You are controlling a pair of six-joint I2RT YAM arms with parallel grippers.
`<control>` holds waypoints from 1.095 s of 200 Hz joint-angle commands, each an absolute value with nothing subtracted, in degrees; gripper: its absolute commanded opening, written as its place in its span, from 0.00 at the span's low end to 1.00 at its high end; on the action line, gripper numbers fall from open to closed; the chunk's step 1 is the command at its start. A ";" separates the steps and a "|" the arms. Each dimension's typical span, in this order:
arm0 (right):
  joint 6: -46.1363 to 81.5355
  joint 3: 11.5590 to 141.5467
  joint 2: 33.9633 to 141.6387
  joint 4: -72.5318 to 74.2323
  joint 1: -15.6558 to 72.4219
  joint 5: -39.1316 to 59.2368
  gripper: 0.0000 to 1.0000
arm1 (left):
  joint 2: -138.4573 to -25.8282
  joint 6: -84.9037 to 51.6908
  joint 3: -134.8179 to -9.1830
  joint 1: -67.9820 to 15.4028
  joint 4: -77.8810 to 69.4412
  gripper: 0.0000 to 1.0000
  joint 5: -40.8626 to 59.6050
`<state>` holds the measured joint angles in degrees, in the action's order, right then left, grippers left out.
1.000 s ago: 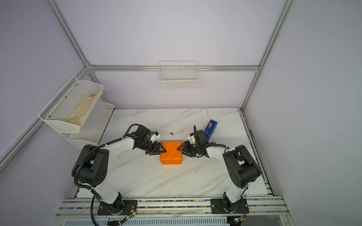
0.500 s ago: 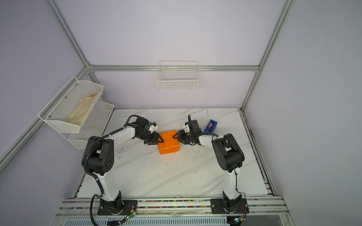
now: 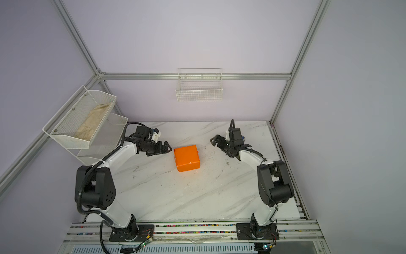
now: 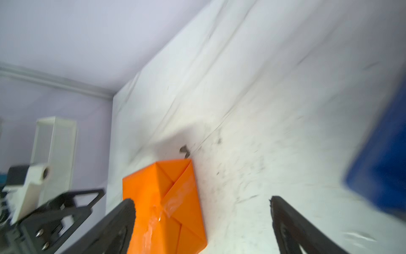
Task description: Wrap the gift box in paper
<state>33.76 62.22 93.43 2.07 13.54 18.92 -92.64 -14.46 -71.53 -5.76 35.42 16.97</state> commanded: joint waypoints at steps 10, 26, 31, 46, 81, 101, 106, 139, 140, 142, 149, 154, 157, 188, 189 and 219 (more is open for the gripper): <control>20.27 57.63 87.02 2.92 11.50 -5.43 0.97 | -85.23 -16.90 -61.22 -5.65 26.10 1.00 -1.43; 16.50 53.36 85.72 7.73 10.87 -16.77 0.97 | -81.79 -17.35 -54.84 -5.62 19.49 1.00 -11.16; 15.55 52.03 85.59 9.60 10.35 -19.01 0.97 | -80.43 -17.34 -52.75 -5.60 16.98 1.00 -14.16; 12.13 47.13 85.67 17.19 8.85 -22.08 0.97 | -76.77 -16.82 -46.26 -5.54 9.70 1.00 -21.52; 3.21 35.50 90.70 41.75 7.28 -24.11 0.98 | -75.27 -6.10 -32.49 -5.54 -13.36 1.00 -26.38; 1.70 34.50 94.66 49.98 6.99 -24.77 0.97 | -77.87 -3.05 -28.76 -5.49 -23.10 1.00 -26.59; 1.14 33.50 95.42 54.35 7.03 -24.42 0.97 | -78.57 -2.40 -28.24 -5.45 -25.46 1.00 -26.42; 1.26 31.26 99.97 66.93 5.80 -21.11 0.97 | -82.98 0.11 -26.65 -5.28 -38.07 1.00 -23.95; 1.03 31.14 100.04 67.30 5.80 -20.97 0.97 | -83.11 0.14 -26.60 -5.28 -38.37 1.00 -23.84; 0.54 30.90 100.09 67.65 5.80 -20.36 0.97 | -83.38 0.17 -26.58 -5.23 -38.90 1.00 -23.54; 0.06 30.23 99.63 67.71 5.80 -17.39 0.97 | -84.44 0.34 -25.97 -4.99 -41.63 1.00 -22.27; 0.13 29.59 99.68 69.09 5.80 -16.41 0.97 | -85.53 0.73 -25.31 -4.78 -44.04 1.00 -21.28; -0.28 29.08 99.91 70.48 5.80 -16.23 0.97 | -86.18 0.85 -24.98 -4.63 -45.10 1.00 -20.91; -1.98 26.46 102.09 76.86 5.71 -12.28 0.97 | -88.62 -0.75 -23.28 -2.08 -49.43 1.00 -15.73; -1.91 26.50 101.98 76.40 5.71 -12.25 0.97 | -88.78 -0.68 -23.20 -1.96 -49.68 1.00 -15.55; -2.18 26.60 102.04 76.53 5.67 -12.57 0.97 | -89.96 -0.16 -22.19 -1.50 -52.93 1.00 -13.80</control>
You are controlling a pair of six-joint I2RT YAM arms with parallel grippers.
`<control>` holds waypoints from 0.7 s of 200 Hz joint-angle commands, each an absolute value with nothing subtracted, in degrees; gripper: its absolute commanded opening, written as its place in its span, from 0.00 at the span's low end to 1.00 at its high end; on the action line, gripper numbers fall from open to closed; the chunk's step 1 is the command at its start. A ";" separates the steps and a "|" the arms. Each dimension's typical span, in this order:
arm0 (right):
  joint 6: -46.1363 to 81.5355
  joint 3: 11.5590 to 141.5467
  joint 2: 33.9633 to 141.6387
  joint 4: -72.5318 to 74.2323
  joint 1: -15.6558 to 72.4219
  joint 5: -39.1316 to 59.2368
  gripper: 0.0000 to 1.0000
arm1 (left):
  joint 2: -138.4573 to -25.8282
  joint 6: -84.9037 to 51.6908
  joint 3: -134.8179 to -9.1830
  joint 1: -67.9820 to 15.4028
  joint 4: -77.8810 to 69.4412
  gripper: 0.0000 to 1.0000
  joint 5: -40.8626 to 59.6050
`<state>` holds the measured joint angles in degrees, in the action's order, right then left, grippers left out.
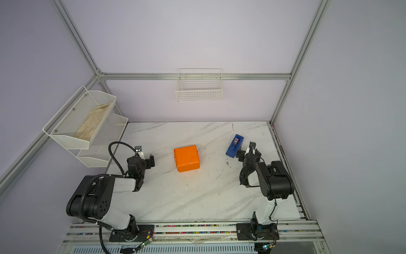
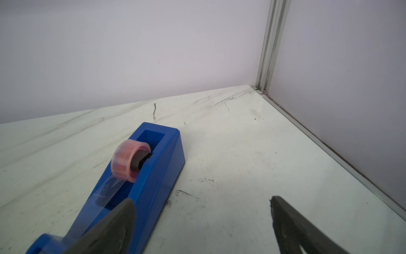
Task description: Wrap the gift box in paper
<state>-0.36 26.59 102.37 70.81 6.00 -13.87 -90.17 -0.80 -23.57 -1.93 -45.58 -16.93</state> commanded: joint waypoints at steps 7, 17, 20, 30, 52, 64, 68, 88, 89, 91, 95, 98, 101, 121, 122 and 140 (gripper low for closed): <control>-2.20 26.47 102.25 77.07 5.71 -12.48 0.97 | -90.00 -0.15 -22.51 -1.51 -52.27 1.00 -13.96; -2.17 26.45 102.24 77.08 5.71 -12.55 0.97 | -90.12 -0.15 -22.50 -1.49 -52.78 1.00 -13.90; -2.19 26.55 102.18 76.88 5.71 -12.61 0.97 | -90.26 -0.10 -22.46 -1.47 -52.85 1.00 -13.89; -2.20 26.46 102.21 77.04 5.71 -12.67 0.97 | -90.18 -0.13 -22.41 -1.49 -52.84 1.00 -13.93; -2.17 26.37 102.01 77.02 5.71 -13.01 0.97 | -89.98 -0.01 -22.00 -1.43 -53.50 1.00 -14.05; -2.15 26.32 101.97 77.18 5.71 -13.01 0.97 | -89.50 0.28 -21.03 -1.55 -54.93 1.00 -13.61; -2.19 26.35 101.95 77.12 5.71 -13.03 0.97 | -89.47 0.48 -20.61 -1.52 -55.55 1.00 -13.49; -2.20 26.33 102.04 77.17 5.71 -13.01 0.97 | -89.83 0.72 -20.41 -1.56 -56.46 1.00 -13.45; -2.15 26.35 102.04 77.13 5.71 -13.01 0.97 | -89.83 0.76 -20.44 -1.57 -56.40 1.00 -13.45; -2.12 26.36 102.00 77.09 5.71 -13.01 0.97 | -89.82 0.72 -20.43 -1.51 -56.31 1.00 -13.45; -2.19 26.37 102.11 77.15 5.71 -13.05 0.97 | -89.82 0.63 -20.43 -1.53 -56.28 1.00 -13.49; -2.15 26.37 102.05 77.21 5.71 -13.01 0.97 | -89.80 0.64 -20.53 -1.51 -56.25 1.00 -13.49; -2.19 26.37 102.05 77.23 5.71 -13.01 0.97 | -89.83 0.62 -20.56 -1.56 -56.29 1.00 -13.53; -2.19 26.34 102.06 77.19 5.72 -12.97 0.97 | -90.00 0.67 -20.78 -1.56 -55.95 1.00 -13.56; -2.20 26.31 102.05 77.18 5.72 -12.99 0.97 | -90.00 0.64 -20.81 -1.57 -55.93 1.00 -13.55; -2.19 26.35 102.06 77.21 5.71 -13.01 0.97 | -90.04 0.52 -20.94 -1.53 -55.72 1.00 -13.65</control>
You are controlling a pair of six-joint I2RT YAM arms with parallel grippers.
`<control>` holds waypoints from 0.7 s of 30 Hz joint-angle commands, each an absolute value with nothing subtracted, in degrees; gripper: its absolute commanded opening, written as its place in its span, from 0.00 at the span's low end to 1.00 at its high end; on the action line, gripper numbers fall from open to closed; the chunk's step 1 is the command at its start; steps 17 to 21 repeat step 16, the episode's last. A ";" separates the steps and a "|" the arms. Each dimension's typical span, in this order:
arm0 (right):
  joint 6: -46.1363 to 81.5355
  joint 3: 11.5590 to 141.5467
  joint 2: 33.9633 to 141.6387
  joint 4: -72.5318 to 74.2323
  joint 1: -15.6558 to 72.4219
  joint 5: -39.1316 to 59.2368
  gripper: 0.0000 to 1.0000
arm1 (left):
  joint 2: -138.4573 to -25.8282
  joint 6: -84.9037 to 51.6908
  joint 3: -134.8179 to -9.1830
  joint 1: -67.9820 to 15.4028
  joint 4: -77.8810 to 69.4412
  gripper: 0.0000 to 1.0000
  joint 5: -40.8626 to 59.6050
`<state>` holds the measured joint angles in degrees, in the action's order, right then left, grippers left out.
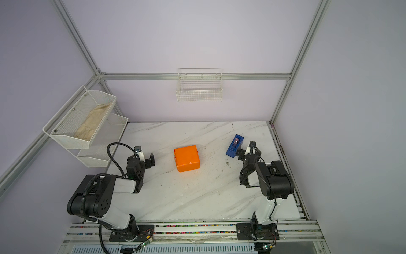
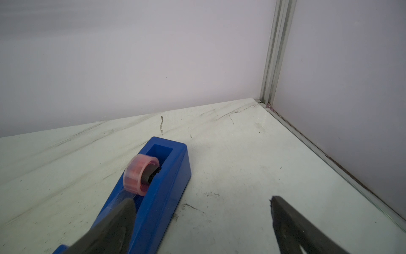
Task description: Wrap the gift box in paper
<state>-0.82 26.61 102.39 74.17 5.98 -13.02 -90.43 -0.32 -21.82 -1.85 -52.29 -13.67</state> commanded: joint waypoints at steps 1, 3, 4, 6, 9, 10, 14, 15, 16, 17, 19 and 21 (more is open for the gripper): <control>-2.19 26.31 102.05 77.19 5.71 -13.05 0.97 | -90.02 0.57 -20.97 -1.51 -55.72 1.00 -13.68; -2.16 26.37 102.04 77.18 5.71 -13.01 0.97 | -90.00 0.49 -20.92 -1.58 -55.63 1.00 -13.64; -2.20 26.32 102.12 77.17 5.71 -13.06 0.97 | -89.96 0.44 -20.96 -1.54 -55.59 1.00 -13.63; -2.19 26.34 102.11 77.17 5.71 -13.01 0.97 | -90.00 0.48 -20.96 -1.55 -55.58 1.00 -13.64; -2.20 26.33 102.04 77.19 5.71 -12.93 0.97 | -90.01 0.46 -20.96 -1.57 -55.59 1.00 -13.62; -2.15 26.39 102.15 77.06 5.72 -12.92 0.97 | -89.98 0.45 -21.00 -1.56 -55.56 1.00 -13.63; -2.19 26.83 102.37 76.65 5.71 -12.26 0.97 | -90.00 0.45 -21.01 -1.58 -55.55 1.00 -13.70; -2.15 26.58 102.01 76.57 5.71 -12.33 0.97 | -90.00 0.49 -20.93 -1.58 -55.55 0.99 -13.70; -2.21 26.55 101.94 76.55 5.71 -12.40 0.97 | -90.00 0.52 -20.98 -1.58 -55.55 1.00 -13.67; -2.21 26.55 101.94 76.55 5.71 -12.40 0.97 | -90.00 0.52 -20.98 -1.58 -55.55 1.00 -13.67; -2.21 26.55 101.94 76.55 5.71 -12.40 0.97 | -90.00 0.52 -20.98 -1.58 -55.55 1.00 -13.67; -2.21 26.55 101.94 76.55 5.71 -12.40 0.97 | -90.00 0.52 -20.98 -1.58 -55.55 1.00 -13.67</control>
